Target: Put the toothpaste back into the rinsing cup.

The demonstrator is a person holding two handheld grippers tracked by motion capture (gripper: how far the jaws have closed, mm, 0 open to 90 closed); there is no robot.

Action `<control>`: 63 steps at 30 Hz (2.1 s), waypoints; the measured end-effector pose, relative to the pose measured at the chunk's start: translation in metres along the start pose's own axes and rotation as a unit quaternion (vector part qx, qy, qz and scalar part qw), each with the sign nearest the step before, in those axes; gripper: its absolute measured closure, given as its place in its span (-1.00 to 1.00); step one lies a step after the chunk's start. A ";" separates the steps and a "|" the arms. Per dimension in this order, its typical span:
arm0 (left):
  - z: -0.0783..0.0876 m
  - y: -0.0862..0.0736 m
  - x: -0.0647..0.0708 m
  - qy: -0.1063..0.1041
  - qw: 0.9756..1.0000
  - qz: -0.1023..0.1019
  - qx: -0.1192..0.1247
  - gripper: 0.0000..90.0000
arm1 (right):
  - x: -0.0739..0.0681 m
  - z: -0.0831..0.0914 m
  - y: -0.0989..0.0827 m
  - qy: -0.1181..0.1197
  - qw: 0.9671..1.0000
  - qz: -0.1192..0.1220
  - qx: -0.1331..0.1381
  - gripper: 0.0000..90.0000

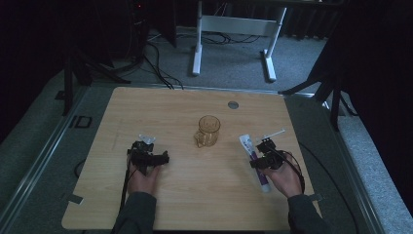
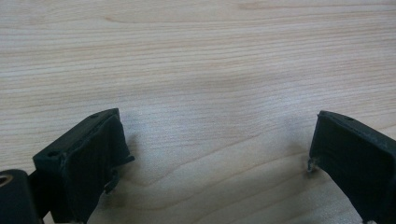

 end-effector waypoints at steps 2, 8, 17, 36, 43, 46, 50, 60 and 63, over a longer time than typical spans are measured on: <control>0.000 0.000 0.000 0.000 1.000 0.000 0.000 -0.94 | -0.002 0.002 0.002 0.002 1.000 0.000 0.008 0.58; 0.000 0.000 0.000 0.000 1.000 0.000 0.000 -0.94 | -0.005 0.005 0.005 0.006 1.000 0.000 0.029 0.58; 0.000 0.000 0.000 0.000 1.000 0.000 0.000 -0.94 | -0.009 0.014 0.011 0.006 0.998 0.003 0.058 0.58; 0.000 0.000 0.000 0.000 1.000 0.000 0.000 -0.94 | -0.019 0.033 0.025 0.010 0.994 0.008 0.112 0.58; 0.000 0.000 0.000 0.000 1.000 0.000 -0.001 -0.94 | -0.022 0.039 0.030 0.012 0.992 0.011 0.128 0.58; 0.000 0.000 0.000 0.000 1.000 0.000 -0.001 -0.94 | -0.024 0.041 0.033 0.012 0.991 0.012 0.134 0.58; 0.000 0.000 0.000 0.000 1.000 0.000 -0.001 -0.94 | -0.026 0.045 0.036 0.013 0.990 0.013 0.140 0.58; 0.000 0.000 0.000 0.000 1.000 0.000 -0.001 -0.94 | -0.032 0.054 0.045 0.016 0.987 0.014 0.158 0.58; 0.000 0.000 0.000 0.000 1.000 0.000 -0.001 -0.94 | -0.034 0.056 0.048 0.017 0.986 0.014 0.162 0.58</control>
Point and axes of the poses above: each handheld gripper's, and its own axes: z roughly backward along the jaws, y roughly out of its top, x roughly to its right, the point moved 6 cm from there along -z, roughly forward along the jaws, and after that the axes turned 13 degrees about -x, right-handed, at the moved point
